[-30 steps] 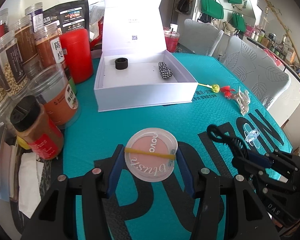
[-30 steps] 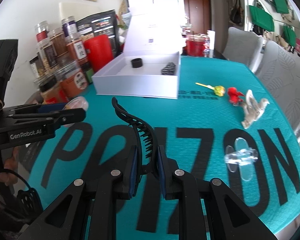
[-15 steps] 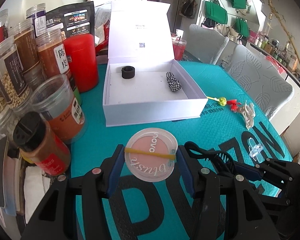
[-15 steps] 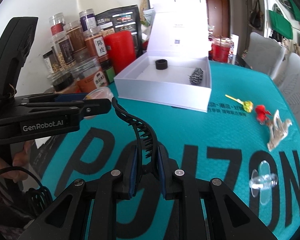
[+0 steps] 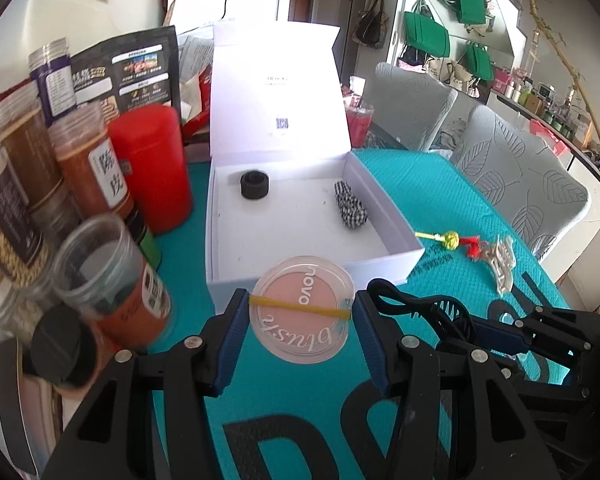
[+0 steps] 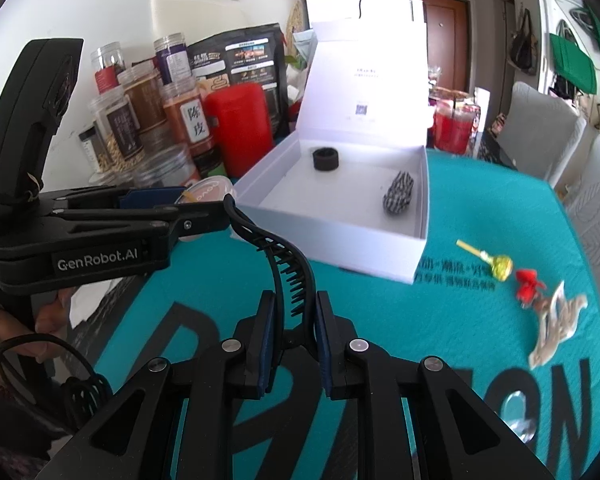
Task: Organize rigid objects
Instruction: 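Carry compact in left tool and black clip in right tool into white box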
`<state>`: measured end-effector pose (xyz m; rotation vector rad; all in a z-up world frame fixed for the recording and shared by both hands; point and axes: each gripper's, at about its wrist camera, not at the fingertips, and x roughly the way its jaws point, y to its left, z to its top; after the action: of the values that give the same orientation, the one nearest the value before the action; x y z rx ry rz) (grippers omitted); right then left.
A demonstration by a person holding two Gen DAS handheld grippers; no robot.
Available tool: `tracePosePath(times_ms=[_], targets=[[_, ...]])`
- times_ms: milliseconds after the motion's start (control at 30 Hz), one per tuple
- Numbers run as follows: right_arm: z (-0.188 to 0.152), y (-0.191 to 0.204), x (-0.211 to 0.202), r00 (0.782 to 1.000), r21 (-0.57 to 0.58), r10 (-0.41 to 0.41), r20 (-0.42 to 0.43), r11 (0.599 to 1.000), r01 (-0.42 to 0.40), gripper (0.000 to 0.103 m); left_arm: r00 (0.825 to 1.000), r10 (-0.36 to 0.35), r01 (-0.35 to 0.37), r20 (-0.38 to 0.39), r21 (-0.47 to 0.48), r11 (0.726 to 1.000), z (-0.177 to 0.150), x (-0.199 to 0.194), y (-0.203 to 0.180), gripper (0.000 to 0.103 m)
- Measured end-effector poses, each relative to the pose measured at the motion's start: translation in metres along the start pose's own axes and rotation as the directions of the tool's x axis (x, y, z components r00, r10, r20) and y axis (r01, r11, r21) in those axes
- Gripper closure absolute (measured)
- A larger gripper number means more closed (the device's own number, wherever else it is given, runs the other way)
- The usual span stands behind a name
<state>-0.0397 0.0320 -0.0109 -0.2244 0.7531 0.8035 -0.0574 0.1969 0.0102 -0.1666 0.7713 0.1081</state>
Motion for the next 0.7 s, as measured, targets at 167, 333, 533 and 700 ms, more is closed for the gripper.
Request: tracePosePath(times_ms=[167,333,533,700], targets=[[0.019,-0.008,0.0,1.0,-0.002,-0.015,0.02,1.0,0.015,0.084,0.999,-0.001,0.0,0.035,0.044,0.999,0.022,0.003,-0.005,0.051],[0.039,-0.014,-0.001,0.998,-0.017,-0.05,0.043,0.999,0.051,0.084,0.998,-0.003,-0.002,0.068,0.076,0.997,0.047,0.007,-0.007,0.051],[0.064,-0.022,0.0,0.994,-0.033,-0.086,0.073,0.996,0.089,0.084,0.995,-0.008,0.001,0.096,0.076,0.997,0.073,0.015,-0.004,0.051],[0.083,-0.031,0.008,0.991,-0.033,-0.098,0.088,0.994,0.102,0.084,0.994,-0.003,-0.006,0.108,0.085,0.996,0.095,0.028,0.001,0.051]])
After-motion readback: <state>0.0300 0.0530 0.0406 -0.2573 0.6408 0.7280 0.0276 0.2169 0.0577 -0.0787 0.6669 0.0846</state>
